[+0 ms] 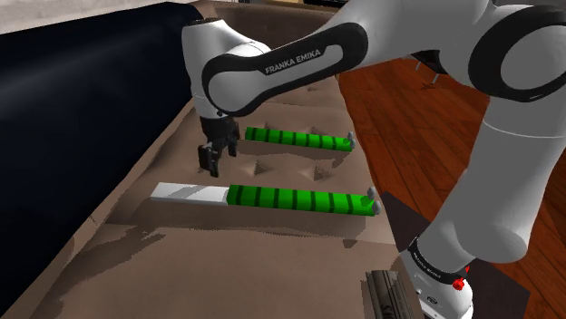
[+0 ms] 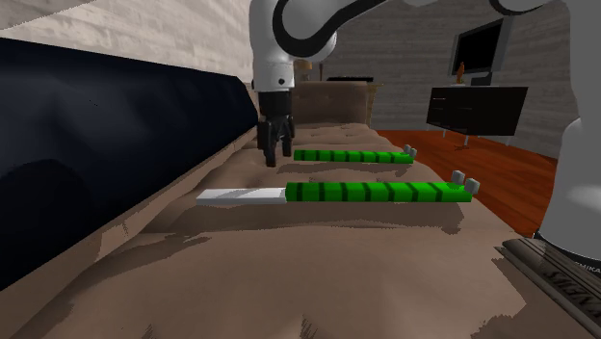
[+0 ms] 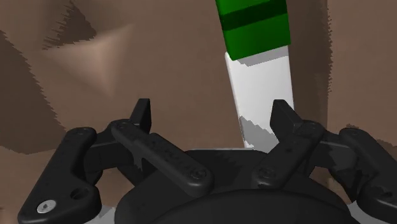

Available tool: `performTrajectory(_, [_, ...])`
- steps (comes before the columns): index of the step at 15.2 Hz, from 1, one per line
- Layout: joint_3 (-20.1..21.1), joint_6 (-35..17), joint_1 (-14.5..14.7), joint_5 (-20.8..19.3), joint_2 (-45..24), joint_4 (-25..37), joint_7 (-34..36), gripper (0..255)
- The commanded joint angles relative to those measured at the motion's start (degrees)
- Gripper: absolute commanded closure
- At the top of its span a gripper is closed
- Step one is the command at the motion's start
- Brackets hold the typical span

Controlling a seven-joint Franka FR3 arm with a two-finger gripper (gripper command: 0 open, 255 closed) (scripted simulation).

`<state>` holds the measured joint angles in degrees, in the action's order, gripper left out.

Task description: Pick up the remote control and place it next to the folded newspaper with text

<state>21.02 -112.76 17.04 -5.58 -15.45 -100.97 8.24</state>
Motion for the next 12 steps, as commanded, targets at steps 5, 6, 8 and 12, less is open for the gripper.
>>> performTrajectory(5, [0.87,2.50,5.50,-4.21,-12.68,14.17,1.76,0])
performTrajectory(6, [0.91,3.16,6.56,-4.87,-14.89,16.90,1.87,0])
performTrajectory(8, [0.87,3.94,7.74,-5.50,-17.24,19.91,1.93,0])
performTrajectory(12, [0.66,1.25,7.69,-5.84,-17.95,17.88,2.18,0])
